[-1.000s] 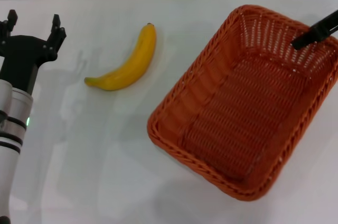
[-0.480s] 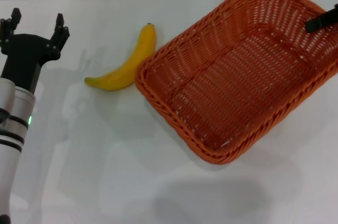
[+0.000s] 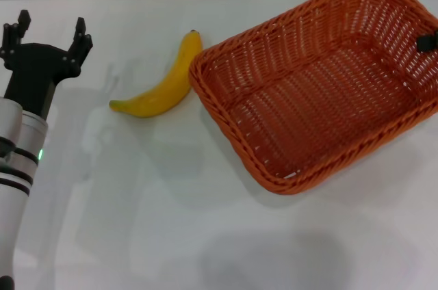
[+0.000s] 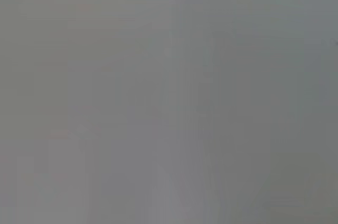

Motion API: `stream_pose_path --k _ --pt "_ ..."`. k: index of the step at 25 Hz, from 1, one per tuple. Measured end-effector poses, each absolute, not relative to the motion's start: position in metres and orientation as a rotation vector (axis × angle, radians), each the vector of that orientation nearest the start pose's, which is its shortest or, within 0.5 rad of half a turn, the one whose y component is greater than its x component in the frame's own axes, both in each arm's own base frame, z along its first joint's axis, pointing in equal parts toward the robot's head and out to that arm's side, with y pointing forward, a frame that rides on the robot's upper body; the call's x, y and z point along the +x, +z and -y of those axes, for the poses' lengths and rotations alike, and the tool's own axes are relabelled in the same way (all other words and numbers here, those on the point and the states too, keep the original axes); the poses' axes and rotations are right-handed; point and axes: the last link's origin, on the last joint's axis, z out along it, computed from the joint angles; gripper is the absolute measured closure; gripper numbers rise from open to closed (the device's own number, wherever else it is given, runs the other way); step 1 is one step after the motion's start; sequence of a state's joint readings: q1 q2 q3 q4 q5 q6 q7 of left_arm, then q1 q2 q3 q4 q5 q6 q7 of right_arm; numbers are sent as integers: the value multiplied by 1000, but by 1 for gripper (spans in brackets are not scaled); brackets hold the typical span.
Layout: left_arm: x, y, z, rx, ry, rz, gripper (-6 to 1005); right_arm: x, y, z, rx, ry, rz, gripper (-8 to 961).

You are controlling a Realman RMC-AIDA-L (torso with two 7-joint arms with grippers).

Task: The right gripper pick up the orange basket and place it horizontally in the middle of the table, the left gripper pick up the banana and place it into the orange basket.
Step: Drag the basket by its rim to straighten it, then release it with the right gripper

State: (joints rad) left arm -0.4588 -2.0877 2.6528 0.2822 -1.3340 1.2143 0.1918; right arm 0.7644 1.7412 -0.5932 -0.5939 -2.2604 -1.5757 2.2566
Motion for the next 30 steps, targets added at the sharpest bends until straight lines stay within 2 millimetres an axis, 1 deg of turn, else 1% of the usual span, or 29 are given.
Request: stream_pose_path --k 6,11,15,23,30 --pt "-300 -30 -335 -1552 -607 392 133 269 123 -399 -2345 544 -1538 792" --pt "-299 -30 -336 -1553 -609 391 133 270 115 -396 -2308 660 -1559 792" --pt "-299 -30 -337 -1553 -610 389 133 269 107 -395 -2308 674 -1571 792" --pt "-300 -30 -337 -1556 -603 396 132 276 95 -393 -2249 712 -1582 792" --pt "-298 -31 -340 -1564 -600 393 132 287 94 -390 -2175 755 -1591 792"
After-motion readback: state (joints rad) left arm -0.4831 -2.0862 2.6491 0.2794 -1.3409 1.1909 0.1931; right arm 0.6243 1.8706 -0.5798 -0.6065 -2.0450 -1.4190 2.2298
